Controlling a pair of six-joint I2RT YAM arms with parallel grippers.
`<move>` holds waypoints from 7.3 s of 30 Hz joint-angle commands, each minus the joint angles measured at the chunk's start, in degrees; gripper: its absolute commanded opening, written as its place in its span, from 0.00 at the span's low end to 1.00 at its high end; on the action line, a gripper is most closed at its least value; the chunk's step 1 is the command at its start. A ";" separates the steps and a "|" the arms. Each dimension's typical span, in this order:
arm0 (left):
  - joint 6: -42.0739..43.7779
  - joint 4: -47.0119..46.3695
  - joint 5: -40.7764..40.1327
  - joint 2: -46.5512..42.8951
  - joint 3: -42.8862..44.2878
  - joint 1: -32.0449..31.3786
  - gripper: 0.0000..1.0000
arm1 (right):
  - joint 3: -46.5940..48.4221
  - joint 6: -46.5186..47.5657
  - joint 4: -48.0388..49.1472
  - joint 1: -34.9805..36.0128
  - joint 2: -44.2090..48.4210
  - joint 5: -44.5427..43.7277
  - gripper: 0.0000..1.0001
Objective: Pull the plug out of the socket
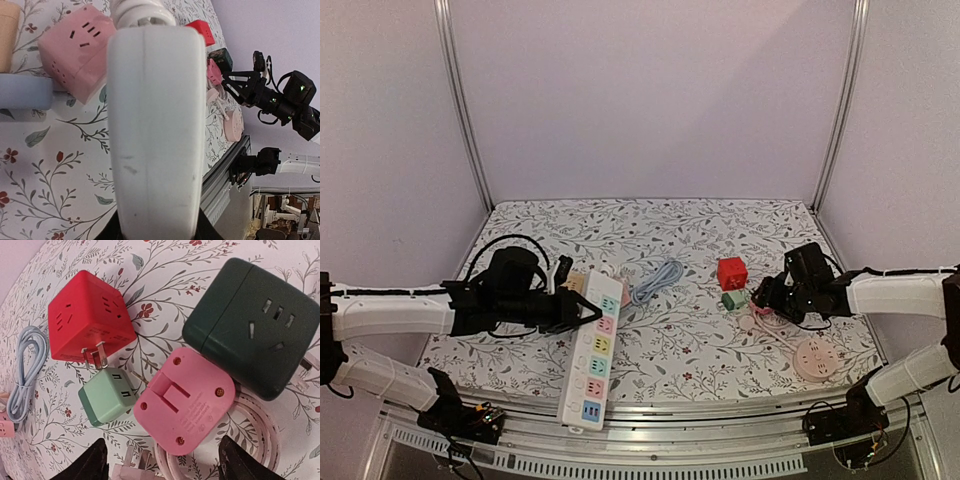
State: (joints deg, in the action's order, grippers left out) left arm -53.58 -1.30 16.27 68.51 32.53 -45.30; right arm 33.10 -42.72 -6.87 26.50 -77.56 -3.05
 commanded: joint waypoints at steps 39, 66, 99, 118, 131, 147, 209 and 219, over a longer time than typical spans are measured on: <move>-6.91 -15.96 -8.53 10.36 11.35 -5.81 0.09 | 28.32 2.02 0.76 45.18 -9.37 -6.16 0.99; -8.66 -20.96 -8.70 10.32 9.90 -6.03 0.09 | 36.60 -4.40 -0.91 45.52 -25.92 -0.02 0.99; 7.71 13.18 -6.74 -9.38 5.34 11.41 1.00 | 18.39 7.52 -16.45 30.30 -8.47 -10.46 0.70; 14.45 5.75 5.21 7.09 7.08 21.16 1.00 | 8.36 9.73 -21.24 21.21 3.26 -7.15 0.72; 13.12 6.04 1.70 3.65 6.93 16.91 0.98 | 8.61 13.98 -24.38 21.18 20.34 5.24 0.70; 16.20 7.08 -6.41 2.18 12.37 4.02 0.97 | 16.29 18.29 -23.62 24.12 20.71 10.44 0.69; 11.99 -26.94 28.58 34.96 10.28 24.87 0.71 | 14.82 6.29 -25.67 19.93 -0.16 -10.50 0.83; 10.92 -28.83 22.44 30.27 6.42 11.87 0.70 | 17.43 8.91 -31.85 19.98 4.14 -14.92 0.96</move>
State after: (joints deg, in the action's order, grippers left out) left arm -42.96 -27.81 41.08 101.67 39.72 -28.21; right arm 49.12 -34.98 -35.92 46.78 -75.96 -14.98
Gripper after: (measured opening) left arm 0.707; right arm 0.950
